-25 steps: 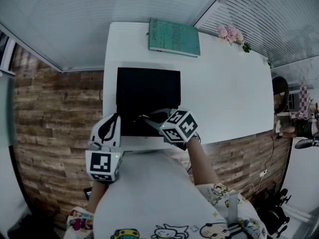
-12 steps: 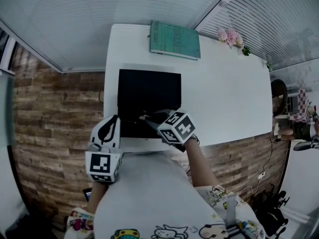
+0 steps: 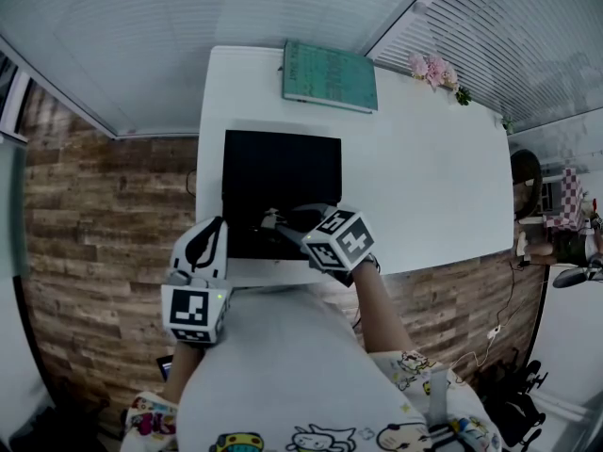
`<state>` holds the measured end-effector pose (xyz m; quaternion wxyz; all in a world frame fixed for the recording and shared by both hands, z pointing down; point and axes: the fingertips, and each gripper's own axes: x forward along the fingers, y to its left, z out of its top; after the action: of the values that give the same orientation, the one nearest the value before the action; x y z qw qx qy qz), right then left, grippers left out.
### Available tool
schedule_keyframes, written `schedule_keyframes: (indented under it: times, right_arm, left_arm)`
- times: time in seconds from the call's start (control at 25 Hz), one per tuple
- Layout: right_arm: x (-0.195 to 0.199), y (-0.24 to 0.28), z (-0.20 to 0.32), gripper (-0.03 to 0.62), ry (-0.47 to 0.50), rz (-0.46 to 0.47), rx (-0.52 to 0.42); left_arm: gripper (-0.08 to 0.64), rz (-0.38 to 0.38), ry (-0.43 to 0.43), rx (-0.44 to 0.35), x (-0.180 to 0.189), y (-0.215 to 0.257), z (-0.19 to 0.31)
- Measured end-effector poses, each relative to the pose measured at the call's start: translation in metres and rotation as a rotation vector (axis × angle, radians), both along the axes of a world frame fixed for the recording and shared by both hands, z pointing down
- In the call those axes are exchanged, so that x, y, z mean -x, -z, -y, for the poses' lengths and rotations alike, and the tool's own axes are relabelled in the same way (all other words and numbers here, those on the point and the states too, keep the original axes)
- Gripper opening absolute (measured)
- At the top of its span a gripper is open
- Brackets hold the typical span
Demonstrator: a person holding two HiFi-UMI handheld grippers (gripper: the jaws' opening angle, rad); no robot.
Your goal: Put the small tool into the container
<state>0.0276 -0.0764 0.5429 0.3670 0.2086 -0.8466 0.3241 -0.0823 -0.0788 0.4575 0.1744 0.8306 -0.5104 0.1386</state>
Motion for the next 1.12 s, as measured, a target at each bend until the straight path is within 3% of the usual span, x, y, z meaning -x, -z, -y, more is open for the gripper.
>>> schedule_keyframes:
  times: [0.36,0.68,1.12]
  right_arm:
    - [-0.01,0.014,0.007,0.089,-0.035,0.039,-0.022]
    - [-0.013,0.054,0.013,0.089,-0.099,0.162,-0.109]
    - [-0.029,0.136,0.031,0.087,-0.184,0.256,-0.438]
  left_arm:
    - [0.009,0.013,0.013,-0.012,0.005,0.003,0.003]
    - [0.009,0.025,0.023,-0.048,0.007,0.015,0.001]
    - [0.009,0.039,0.011,-0.13,0.007,0.042,0.008]
